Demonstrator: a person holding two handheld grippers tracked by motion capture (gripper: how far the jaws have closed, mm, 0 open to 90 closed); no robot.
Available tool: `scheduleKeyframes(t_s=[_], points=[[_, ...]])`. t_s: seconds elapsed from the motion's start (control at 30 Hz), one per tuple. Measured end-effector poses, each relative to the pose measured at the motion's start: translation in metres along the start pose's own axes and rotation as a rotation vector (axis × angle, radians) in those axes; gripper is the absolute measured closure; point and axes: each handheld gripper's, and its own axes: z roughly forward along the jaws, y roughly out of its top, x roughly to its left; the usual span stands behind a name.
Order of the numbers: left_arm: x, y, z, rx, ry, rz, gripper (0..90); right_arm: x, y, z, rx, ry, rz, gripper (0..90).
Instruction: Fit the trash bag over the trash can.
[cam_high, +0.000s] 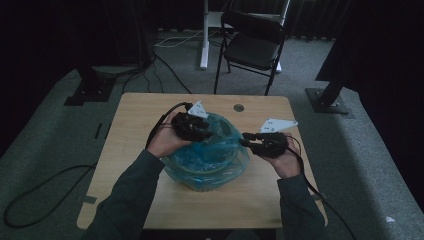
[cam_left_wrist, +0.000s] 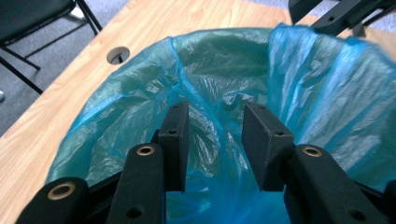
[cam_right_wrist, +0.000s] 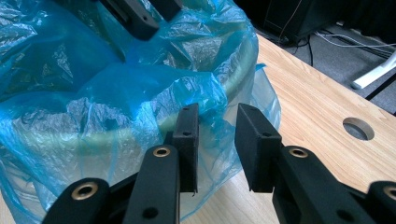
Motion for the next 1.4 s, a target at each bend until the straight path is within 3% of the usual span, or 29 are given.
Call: scheduleKeyframes(t_s=[0.3,0.97,1.2,1.4], points=[[0.000,0.004,0.010,0.041,-0.003,0.009,61.5,0.000,0.000,0.000,0.000,0.001,-0.002,69.6],[-0.008,0.013,0.030,0.128,0.018,0.067,61.5,-0.001,-0.002,0.001,0.001,0.009,0.000,68.8],[-0.014,0.023,0.035,0.154,0.017,0.102,60.9,-0.001,-0.002,0.001,0.001,0.010,0.000,68.4],[-0.015,0.025,0.044,0.191,0.012,0.102,60.5,-0.001,-0.002,-0.001,-0.002,0.012,0.003,68.0]])
